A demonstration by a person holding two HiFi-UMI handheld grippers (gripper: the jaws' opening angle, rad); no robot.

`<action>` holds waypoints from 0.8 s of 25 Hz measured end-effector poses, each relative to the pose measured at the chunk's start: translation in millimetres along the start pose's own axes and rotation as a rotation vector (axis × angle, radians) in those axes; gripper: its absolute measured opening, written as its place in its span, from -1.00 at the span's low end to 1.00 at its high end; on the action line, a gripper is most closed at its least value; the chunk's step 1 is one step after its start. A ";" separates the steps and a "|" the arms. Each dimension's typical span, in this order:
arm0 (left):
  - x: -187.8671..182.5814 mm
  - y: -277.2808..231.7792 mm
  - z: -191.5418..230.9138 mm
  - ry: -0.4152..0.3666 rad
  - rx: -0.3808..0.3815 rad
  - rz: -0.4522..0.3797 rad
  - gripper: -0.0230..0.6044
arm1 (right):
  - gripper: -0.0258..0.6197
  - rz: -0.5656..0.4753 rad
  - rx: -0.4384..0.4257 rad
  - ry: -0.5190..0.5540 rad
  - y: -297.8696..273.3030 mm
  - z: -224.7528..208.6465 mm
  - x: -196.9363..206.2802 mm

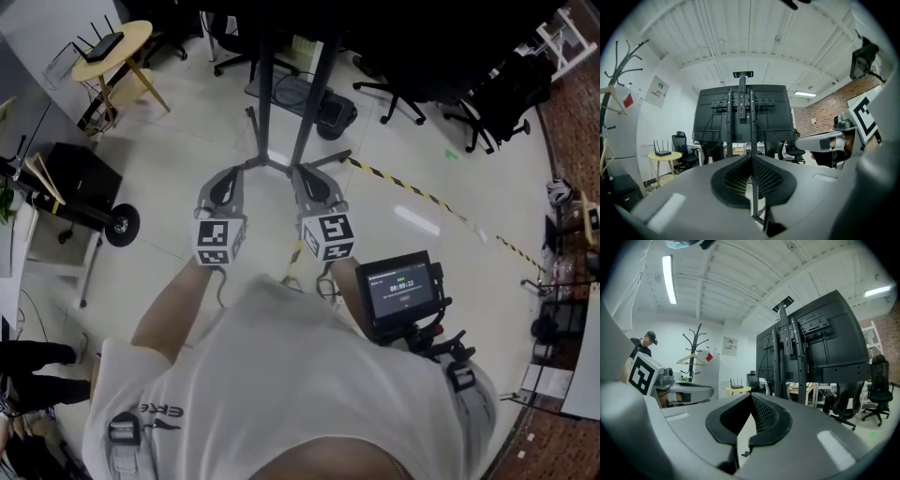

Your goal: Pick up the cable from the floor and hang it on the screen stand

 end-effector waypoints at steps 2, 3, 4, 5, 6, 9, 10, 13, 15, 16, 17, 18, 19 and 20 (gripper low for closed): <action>0.2 -0.6 0.9 -0.001 0.003 0.002 -0.92 | -0.88 0.000 -0.002 0.001 -0.6 1.3 0.7; -0.5 -1.3 1.7 -0.001 0.004 0.003 -0.92 | -0.88 -0.002 -0.002 0.002 -1.4 1.6 0.5; -1.2 -2.1 2.5 0.000 0.006 0.004 -0.92 | -0.88 -0.004 -0.002 0.002 -2.1 1.4 0.2; -1.7 -3.0 2.9 0.001 0.005 0.003 -0.92 | -0.88 -0.005 -0.001 0.003 -2.5 0.8 0.0; -2.2 -3.9 2.9 0.003 0.002 0.000 -0.92 | -0.88 -0.005 0.000 0.003 -2.5 -0.1 0.1; -1.9 -6.6 2.6 0.014 -0.005 -0.007 -0.92 | -0.88 -0.005 0.008 0.002 -1.8 -3.0 0.4; -1.2 -7.3 2.3 0.016 -0.005 -0.006 -0.92 | -0.88 -0.005 0.010 0.001 -1.5 -3.8 0.8; 1.7 -8.1 0.9 0.017 -0.001 0.001 -0.92 | -0.88 -0.002 0.019 0.000 -0.3 -6.0 2.6; 2.9 -8.4 0.5 0.020 -0.002 0.003 -0.92 | -0.88 -0.002 0.022 0.001 0.1 -6.9 3.1; 3.6 -7.9 0.3 0.019 -0.002 0.008 -0.92 | -0.88 0.000 0.022 0.001 0.6 -6.9 3.5; 4.2 -7.1 0.3 0.019 -0.002 0.011 -0.92 | -0.88 0.002 0.023 0.001 1.2 -6.6 3.8; 3.8 -7.0 0.6 0.022 -0.004 0.008 -0.92 | -0.88 0.002 0.024 0.001 1.4 -6.4 3.5; 2.5 -7.8 1.2 0.024 -0.005 0.000 -0.92 | -0.88 0.000 0.025 0.002 0.9 -6.8 2.5; 0.8 -9.1 1.8 0.026 -0.006 -0.008 -0.92 | -0.88 -0.004 0.027 0.003 0.2 -7.3 1.1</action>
Point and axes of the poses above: the fingertips, and each gripper's own axes: y backward along the fingers, z to its left, x out of its underside, the point moved 10 cm from there along y, backward along the fingers, and after that the axes turned 5 degrees about -y, right-handed, at the moved point
